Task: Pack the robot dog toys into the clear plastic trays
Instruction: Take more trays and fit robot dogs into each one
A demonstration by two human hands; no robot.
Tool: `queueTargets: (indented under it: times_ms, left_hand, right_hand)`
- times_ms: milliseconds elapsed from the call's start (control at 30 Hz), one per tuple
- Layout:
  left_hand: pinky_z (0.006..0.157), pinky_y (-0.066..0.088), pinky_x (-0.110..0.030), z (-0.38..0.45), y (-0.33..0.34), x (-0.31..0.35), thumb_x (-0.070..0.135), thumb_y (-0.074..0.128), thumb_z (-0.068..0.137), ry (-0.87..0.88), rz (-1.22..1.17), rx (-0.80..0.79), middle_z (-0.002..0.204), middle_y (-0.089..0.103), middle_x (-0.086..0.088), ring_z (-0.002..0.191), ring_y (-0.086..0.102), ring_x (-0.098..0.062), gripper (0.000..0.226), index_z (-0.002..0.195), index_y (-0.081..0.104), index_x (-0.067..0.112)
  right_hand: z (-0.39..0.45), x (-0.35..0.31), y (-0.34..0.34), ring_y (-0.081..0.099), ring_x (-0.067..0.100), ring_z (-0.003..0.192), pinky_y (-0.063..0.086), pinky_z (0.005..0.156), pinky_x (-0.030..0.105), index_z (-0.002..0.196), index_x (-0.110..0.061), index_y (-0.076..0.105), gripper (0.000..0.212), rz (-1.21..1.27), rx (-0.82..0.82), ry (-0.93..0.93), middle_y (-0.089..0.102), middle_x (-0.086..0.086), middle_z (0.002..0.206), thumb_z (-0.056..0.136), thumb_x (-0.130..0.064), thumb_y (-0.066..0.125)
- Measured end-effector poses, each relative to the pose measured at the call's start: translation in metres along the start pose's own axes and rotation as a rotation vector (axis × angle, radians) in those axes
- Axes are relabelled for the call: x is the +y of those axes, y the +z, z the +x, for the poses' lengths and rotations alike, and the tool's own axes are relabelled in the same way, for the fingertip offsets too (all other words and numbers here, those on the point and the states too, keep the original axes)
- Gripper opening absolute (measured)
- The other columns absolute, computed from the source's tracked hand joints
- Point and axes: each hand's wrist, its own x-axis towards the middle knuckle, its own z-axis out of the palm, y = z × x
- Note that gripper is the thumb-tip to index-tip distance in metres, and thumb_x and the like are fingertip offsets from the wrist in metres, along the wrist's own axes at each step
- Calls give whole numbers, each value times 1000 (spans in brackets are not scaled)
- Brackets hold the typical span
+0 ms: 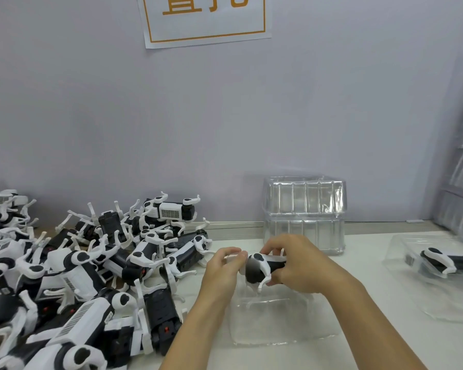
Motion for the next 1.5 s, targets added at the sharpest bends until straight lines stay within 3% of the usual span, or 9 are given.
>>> queueTargets:
  times_ms: [200, 567, 767, 867, 933, 1033, 1200, 1333, 1500]
  left_hand:
    - [68, 45, -19, -1, -3, 1, -1, 62, 87, -1, 95, 15, 109, 65, -2, 97, 63, -13, 30, 110, 63, 18]
    - [64, 44, -23, -1, -3, 7, -9, 56, 81, -105, 65, 1, 102, 62, -5, 78, 60, -13, 41, 106, 63, 22]
    - [67, 38, -21, -9, -3, 16, 11, 58, 83, -85, 139, -109, 105, 63, 2, 90, 54, -2, 32, 109, 57, 31]
    - [76, 36, -20, -11, -8, 23, 32, 69, 67, -82, 237, -292, 114, 56, 7, 103, 52, 4, 54, 118, 52, 43]
    - [68, 39, -9, -12, -13, 23, 27, 75, 76, -40, 284, -369, 98, 52, 19, 81, 55, 22, 48, 116, 55, 44]
    - [60, 39, -8, -12, -15, 23, 20, 73, 84, -13, 347, -389, 92, 49, 25, 62, 53, 25, 30, 105, 60, 35]
    - [65, 36, -16, -12, -12, 25, 20, 72, 85, 7, 375, -355, 96, 51, 25, 79, 51, 15, 14, 95, 65, 27]
    - [59, 36, -10, -14, -9, 23, 30, 68, 88, 51, 415, -295, 93, 54, 26, 72, 54, 19, 4, 89, 65, 28]
    - [68, 32, -13, -9, -9, 17, 31, 72, 88, 85, 405, -269, 105, 51, 25, 95, 44, 17, 6, 88, 67, 28]
  right_hand:
    - [0, -1, 8, 55, 3, 88, 49, 75, 26, 90, -44, 60, 39, -148, 25, -21, 55, -17, 95, 66, -31, 86]
    - [1, -3, 9, 52, 7, 96, 49, 86, 29, 107, -40, 63, 46, -215, 23, -30, 51, -18, 101, 69, -31, 87]
    - [3, 1, 9, 53, 3, 89, 44, 72, 23, 106, -42, 60, 48, -155, 13, -22, 52, -17, 100, 69, -26, 86]
    - [3, 3, 9, 51, 0, 87, 45, 73, 23, 109, -45, 58, 52, -124, -5, -18, 52, -18, 99, 70, -24, 86]
    - [3, 4, 8, 53, 1, 88, 48, 76, 25, 108, -46, 59, 52, -129, -10, -14, 52, -18, 98, 70, -24, 86]
    - [2, 4, 8, 55, 4, 84, 41, 64, 20, 107, -44, 60, 51, -123, -14, -14, 53, -15, 99, 69, -22, 87]
    - [2, 3, 9, 52, 2, 81, 32, 57, 18, 106, -43, 60, 48, -156, 8, -29, 53, -14, 98, 69, -25, 87]
    - [2, 2, 9, 48, -2, 77, 30, 56, 16, 105, -43, 61, 47, -158, 10, -32, 53, -15, 99, 69, -25, 86]
    - [1, 6, 2, 57, 2, 87, 44, 63, 16, 101, -43, 62, 37, -37, -14, -18, 57, -17, 98, 76, -23, 81]
